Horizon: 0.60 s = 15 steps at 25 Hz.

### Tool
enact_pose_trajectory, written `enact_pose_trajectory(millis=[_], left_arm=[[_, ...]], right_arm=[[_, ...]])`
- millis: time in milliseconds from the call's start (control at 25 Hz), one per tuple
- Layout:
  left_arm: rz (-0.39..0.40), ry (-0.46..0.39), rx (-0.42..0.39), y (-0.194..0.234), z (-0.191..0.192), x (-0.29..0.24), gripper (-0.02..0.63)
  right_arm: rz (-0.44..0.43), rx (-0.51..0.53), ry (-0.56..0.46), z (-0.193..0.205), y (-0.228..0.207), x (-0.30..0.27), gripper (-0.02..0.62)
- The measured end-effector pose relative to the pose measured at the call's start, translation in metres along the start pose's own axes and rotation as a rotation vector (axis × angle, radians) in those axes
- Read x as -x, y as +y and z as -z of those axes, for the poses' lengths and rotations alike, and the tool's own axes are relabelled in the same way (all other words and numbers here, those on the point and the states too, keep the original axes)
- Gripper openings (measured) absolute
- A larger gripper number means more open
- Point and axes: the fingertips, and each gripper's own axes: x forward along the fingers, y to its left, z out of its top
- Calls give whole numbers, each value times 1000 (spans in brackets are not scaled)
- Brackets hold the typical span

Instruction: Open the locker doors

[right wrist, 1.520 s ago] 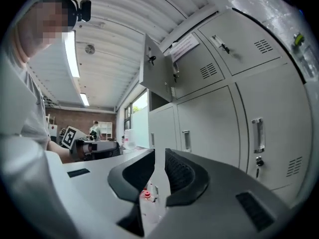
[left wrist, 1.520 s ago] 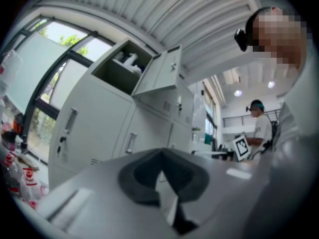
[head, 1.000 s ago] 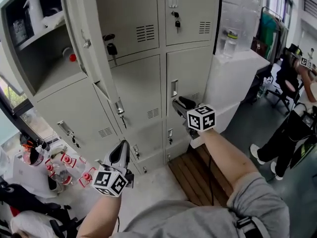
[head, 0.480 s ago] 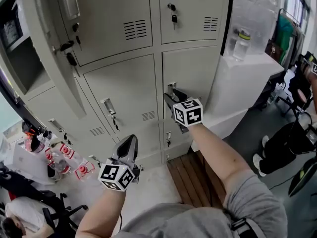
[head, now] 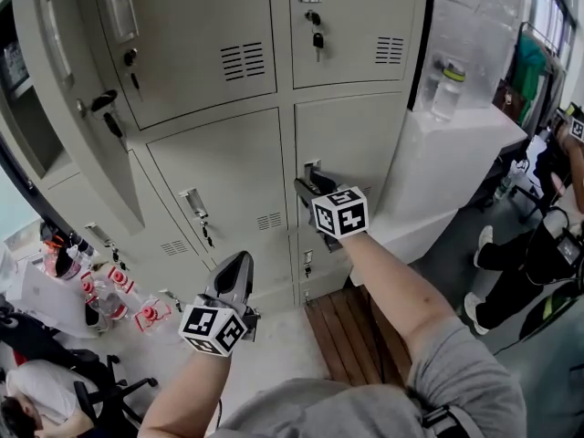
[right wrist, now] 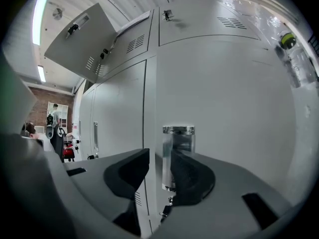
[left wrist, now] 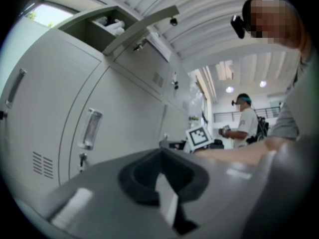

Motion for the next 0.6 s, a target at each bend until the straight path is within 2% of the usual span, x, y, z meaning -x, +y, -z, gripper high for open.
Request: enact_pose_trajectory(millis=[280,440,600], left_arm=[[18,-3,16,-27,3,-17,5],[54,-4,25,-66,9,-35,5],[94,-1,40,-112,22,-57,5]], right_arm=[[-106,19,-31,7,10,57,110],[-152,27,-57,15,7,112,112],[-175,38,-83,26,-15,176,115]])
